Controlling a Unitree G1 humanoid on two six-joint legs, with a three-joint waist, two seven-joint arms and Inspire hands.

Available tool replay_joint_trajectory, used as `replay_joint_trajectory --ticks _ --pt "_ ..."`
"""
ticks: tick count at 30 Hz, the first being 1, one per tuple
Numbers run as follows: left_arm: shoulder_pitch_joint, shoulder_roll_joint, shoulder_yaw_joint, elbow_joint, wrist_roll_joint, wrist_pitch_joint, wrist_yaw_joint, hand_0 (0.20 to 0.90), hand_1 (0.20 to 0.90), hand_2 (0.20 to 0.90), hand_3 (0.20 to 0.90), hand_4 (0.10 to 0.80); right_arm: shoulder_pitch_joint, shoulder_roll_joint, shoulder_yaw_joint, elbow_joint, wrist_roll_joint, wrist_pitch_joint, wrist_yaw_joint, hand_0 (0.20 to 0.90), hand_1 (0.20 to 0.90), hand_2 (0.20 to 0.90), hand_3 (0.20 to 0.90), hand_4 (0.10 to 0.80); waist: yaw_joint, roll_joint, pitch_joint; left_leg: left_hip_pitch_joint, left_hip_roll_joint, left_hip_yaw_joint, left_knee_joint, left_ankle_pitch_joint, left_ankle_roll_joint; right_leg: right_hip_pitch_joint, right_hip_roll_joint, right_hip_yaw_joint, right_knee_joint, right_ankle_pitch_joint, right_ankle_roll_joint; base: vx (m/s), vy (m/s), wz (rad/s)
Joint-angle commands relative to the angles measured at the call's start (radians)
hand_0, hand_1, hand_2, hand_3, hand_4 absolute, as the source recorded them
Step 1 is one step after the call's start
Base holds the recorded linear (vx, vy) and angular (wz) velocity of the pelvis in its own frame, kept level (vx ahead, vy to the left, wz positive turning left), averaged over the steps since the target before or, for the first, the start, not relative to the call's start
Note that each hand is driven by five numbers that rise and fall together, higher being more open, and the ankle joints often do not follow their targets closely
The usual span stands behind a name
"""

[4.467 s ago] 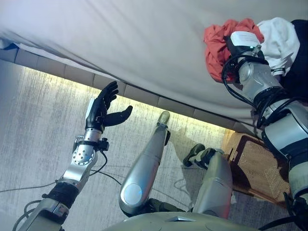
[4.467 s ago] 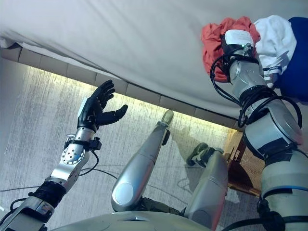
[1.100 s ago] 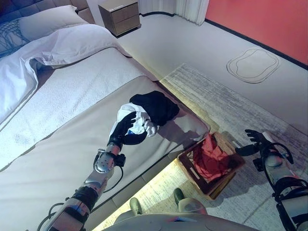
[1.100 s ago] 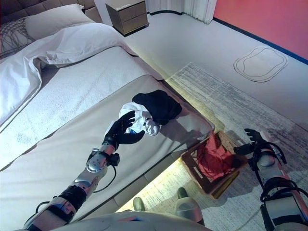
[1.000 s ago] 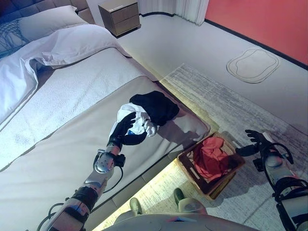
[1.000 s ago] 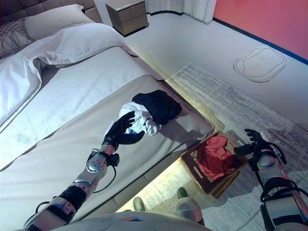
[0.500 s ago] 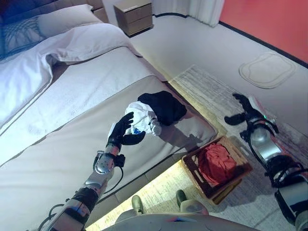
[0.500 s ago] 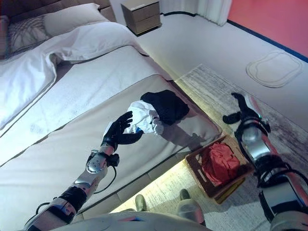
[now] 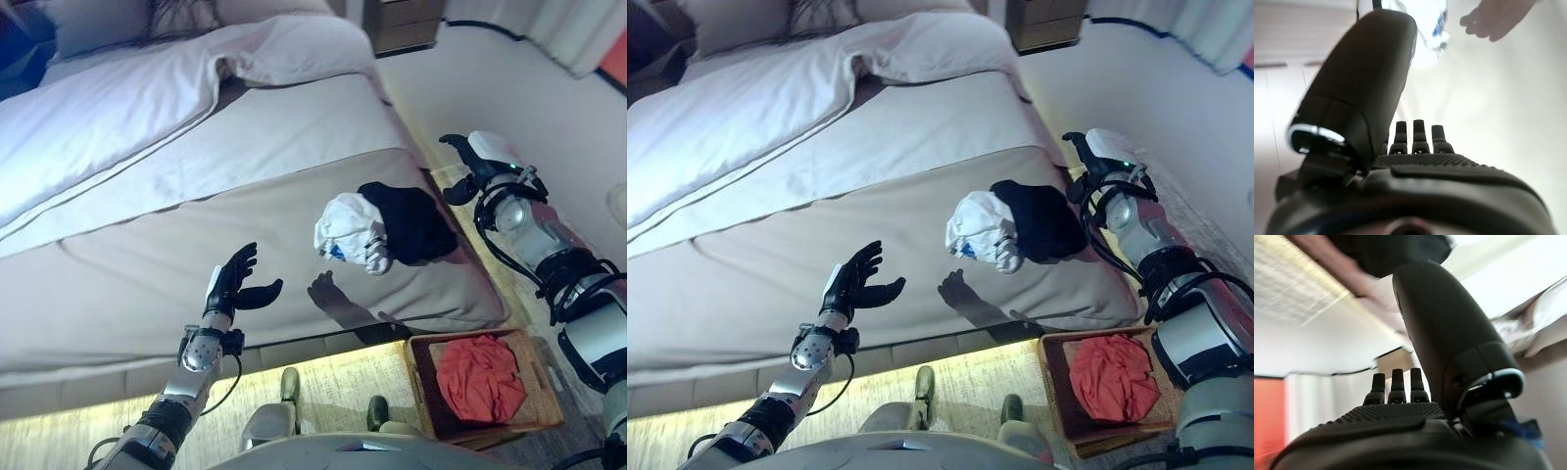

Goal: Pick up the clothes from the bed and place them into the basket

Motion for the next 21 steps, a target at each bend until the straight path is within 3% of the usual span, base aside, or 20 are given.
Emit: replay_joint_trajectory --ticks 1,11,21 --pt "-0.075 0.078 0.025 -0.108 0.008 -0.146 -0.008 0.9 0.9 0.9 0.9 0.8 -0.247 -0.031 0.091 0.049 -0.019 -0.012 -0.022 0.9 0.9 0.9 0.9 0.8 0.036 -0.066 0.044 0.018 -0.028 -0.014 0.067 -0.175 -0.019 -0.084 -0.051 -0.054 0.125 -0.084 -0.042 -0.067 0.056 0.47" --pt "-0.096 0.108 0.0 -0.2 -0.043 -0.178 -0.018 0.9 0.9 0.9 0.9 0.8 -0.339 0.015 0.165 0.171 -0.016 0.033 0.011 0.9 0.9 0.9 0.9 0.8 0.128 -0.013 0.183 -0.109 -0.085 -0.118 0.177 -0.175 0.002 -0.172 -0.093 -0.15 0.277 -0.147 -0.072 -0.019 0.045 0.29" --pt "-0.124 0.136 -0.003 -0.314 -0.122 -0.202 -0.011 0.9 0.9 0.9 0.9 0.8 -0.419 0.062 0.166 0.272 -0.012 0.112 -0.001 0.9 0.9 0.9 0.9 0.8 0.176 0.026 0.344 -0.291 -0.154 -0.142 0.38 -0.226 0.046 -0.355 -0.13 -0.135 0.529 -0.221 -0.073 -0.037 0.007 0.17"
